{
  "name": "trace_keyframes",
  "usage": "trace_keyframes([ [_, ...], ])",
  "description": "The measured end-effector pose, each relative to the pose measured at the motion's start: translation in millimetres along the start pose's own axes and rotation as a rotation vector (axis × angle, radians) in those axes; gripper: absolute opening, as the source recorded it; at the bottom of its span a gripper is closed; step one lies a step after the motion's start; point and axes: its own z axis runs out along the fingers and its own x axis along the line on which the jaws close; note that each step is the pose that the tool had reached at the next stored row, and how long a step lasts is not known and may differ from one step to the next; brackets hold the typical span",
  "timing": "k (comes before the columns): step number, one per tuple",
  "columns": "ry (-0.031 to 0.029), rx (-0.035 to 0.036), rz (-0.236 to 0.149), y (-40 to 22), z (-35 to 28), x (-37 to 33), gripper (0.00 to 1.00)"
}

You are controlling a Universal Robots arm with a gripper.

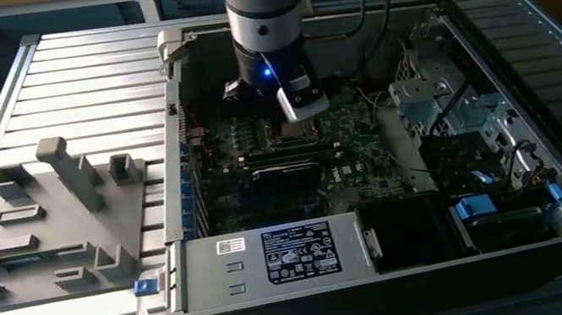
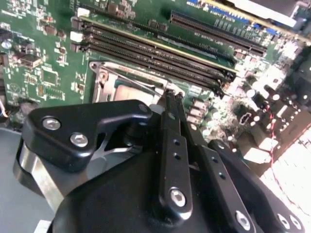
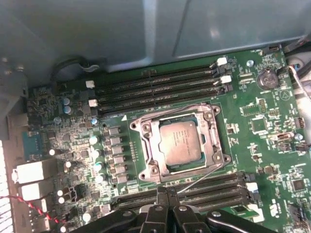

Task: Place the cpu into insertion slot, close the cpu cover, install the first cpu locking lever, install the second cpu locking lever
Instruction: 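Install the second cpu locking lever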

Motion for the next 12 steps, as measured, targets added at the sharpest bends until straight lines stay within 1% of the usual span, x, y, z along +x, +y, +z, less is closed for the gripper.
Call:
trace_keyframes([
  [5,0.0,0.0,0.0,-0.9,9.1,0.3,0.11],
  [6,0.0,-0.0001,0.0,-1.0,10.1,0.3,0.11],
  [12,-0.0001,-0.0001,0.0,-1.1,10.6,0.6,0.11],
])
